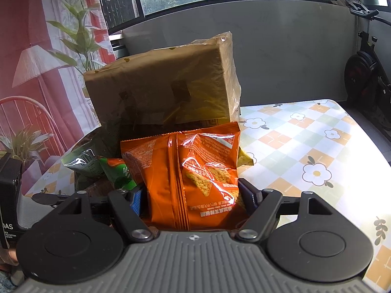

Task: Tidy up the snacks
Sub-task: 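Lift the orange chip bag with the right tool away from the pile, then lower the left tool to the cracker pack and close its fingers on it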

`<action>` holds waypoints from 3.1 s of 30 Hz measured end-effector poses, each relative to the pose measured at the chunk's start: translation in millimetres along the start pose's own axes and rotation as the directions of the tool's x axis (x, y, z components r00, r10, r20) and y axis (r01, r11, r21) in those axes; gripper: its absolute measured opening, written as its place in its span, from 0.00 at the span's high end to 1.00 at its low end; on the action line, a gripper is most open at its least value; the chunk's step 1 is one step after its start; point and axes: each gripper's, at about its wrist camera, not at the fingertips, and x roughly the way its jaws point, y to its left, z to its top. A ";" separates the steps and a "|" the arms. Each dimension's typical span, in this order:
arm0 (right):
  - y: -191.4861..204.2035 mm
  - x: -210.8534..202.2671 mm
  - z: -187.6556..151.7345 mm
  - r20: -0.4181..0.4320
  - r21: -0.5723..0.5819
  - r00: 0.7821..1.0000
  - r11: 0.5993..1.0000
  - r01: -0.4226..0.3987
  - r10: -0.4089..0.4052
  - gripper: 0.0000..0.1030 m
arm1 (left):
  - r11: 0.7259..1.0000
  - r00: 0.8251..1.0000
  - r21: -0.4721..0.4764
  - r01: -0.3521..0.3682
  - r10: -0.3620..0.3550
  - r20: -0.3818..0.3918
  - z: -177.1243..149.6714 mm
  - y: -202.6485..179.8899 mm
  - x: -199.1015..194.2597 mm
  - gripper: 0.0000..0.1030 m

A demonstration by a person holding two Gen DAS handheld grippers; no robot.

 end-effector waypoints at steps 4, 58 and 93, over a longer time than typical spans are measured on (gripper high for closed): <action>-1.0 -0.9 -0.4 0.002 0.001 1.000 1.000 0.008 -0.008 0.27 | 0.998 0.999 0.056 -0.026 0.024 0.027 -2.0 -9.6 7.4 0.44; -0.9 6.8 -18.2 -0.057 0.021 0.998 0.999 0.024 -0.023 0.27 | 0.989 0.995 -0.138 -0.060 0.070 0.069 -22.1 27.1 -56.8 0.83; 2.0 4.6 -27.5 -0.058 0.024 0.998 1.000 0.000 0.002 0.27 | 0.993 1.000 0.115 -0.005 0.005 0.003 -53.1 31.9 -61.3 0.37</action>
